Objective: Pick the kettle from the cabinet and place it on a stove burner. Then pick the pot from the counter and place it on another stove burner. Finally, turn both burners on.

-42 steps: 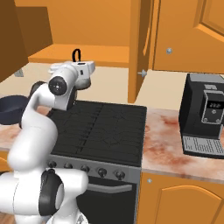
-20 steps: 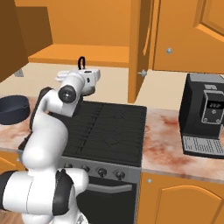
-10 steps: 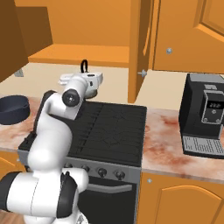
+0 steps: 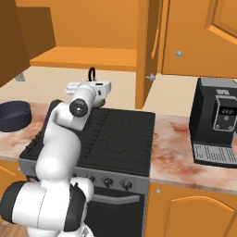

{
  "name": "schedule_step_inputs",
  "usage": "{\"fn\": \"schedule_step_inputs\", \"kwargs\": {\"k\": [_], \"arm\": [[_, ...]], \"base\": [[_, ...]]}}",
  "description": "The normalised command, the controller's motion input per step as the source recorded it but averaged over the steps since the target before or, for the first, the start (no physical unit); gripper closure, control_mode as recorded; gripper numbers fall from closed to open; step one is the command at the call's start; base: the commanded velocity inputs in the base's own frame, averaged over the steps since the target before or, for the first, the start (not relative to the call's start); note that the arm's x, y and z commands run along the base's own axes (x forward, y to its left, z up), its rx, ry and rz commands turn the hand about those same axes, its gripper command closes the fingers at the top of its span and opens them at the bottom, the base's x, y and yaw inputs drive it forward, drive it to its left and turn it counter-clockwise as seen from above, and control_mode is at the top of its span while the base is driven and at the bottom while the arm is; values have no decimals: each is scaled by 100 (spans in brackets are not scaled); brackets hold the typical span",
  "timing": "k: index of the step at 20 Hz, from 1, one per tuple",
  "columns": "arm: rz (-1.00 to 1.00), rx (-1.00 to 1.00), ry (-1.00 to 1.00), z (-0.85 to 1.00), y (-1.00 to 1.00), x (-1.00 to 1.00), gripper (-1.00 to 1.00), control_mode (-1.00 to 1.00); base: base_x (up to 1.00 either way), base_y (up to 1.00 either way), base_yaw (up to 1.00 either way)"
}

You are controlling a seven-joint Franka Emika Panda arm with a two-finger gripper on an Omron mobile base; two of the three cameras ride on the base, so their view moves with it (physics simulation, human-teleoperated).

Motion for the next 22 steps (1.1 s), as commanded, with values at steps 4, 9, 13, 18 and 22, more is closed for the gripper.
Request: {"fn": "schedule_step_inputs", "kwargs": {"k": [4,9,13,18,22], "arm": [[0,0,0,-16,-9,12,100,-100],[0,0,0,-17,-10,14,100,-100],[0,0,1,-18,-10,14,100,-100],[0,0,0,-18,-12,14,100,-100],[0,0,0,-19,-14,13,100,-100]], "base": [[0,0,0],[0,0,0],[0,0,0],[0,0,0],[0,0,0]]}}
